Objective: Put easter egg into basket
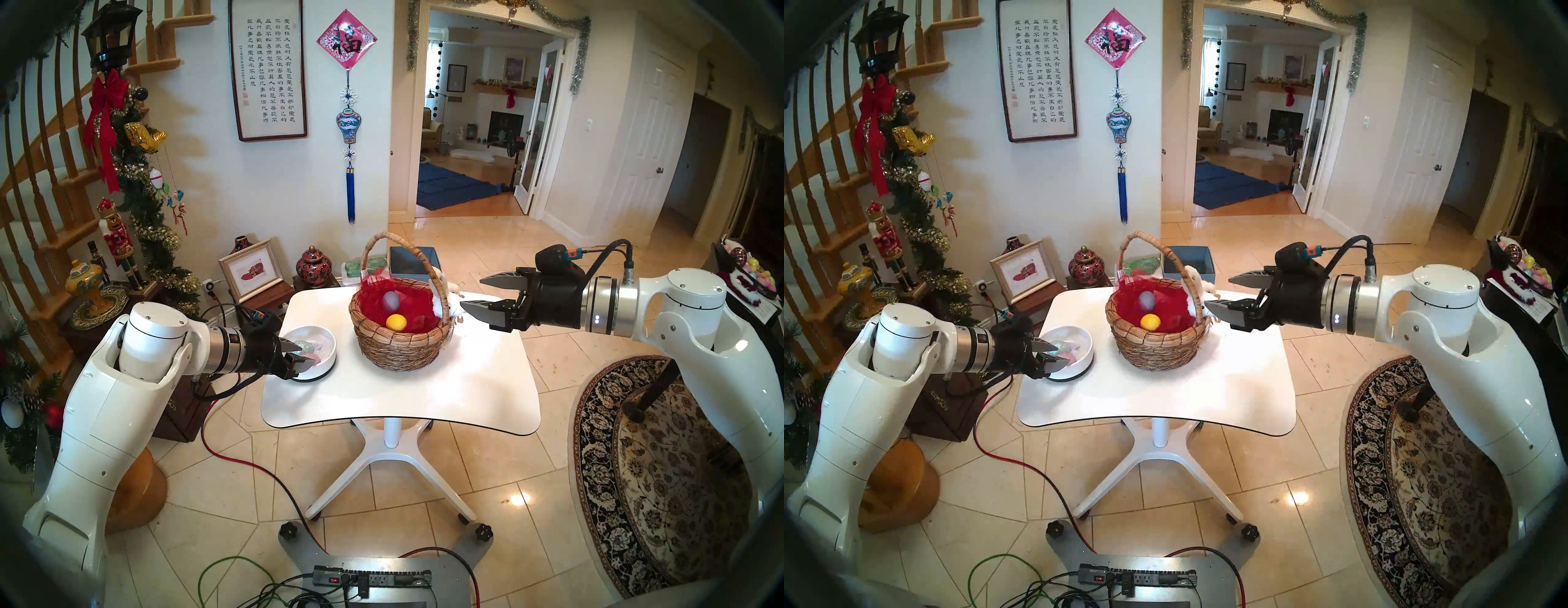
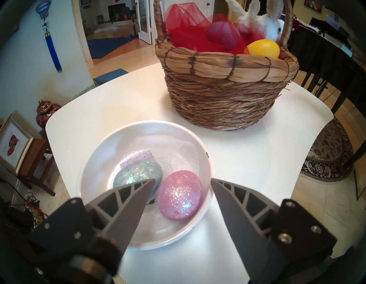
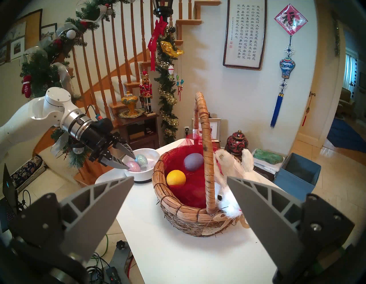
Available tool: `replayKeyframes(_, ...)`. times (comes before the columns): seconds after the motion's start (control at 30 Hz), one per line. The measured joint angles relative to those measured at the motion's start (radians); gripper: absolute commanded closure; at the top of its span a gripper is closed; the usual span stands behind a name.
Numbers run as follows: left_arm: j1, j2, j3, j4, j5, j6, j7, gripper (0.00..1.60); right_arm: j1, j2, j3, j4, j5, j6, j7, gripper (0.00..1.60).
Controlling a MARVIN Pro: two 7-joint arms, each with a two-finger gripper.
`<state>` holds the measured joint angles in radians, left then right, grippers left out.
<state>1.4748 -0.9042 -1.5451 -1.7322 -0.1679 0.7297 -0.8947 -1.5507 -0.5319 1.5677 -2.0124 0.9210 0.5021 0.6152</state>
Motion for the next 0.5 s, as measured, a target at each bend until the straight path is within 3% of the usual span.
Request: replayKeyframes(0.5, -0.007, -0.002, 0.01, 0.007, 0.019, -0.001, 0.034, 0.41, 0.0, 0.001, 0.0, 0.0, 0.001, -0.001, -0.001, 0.0)
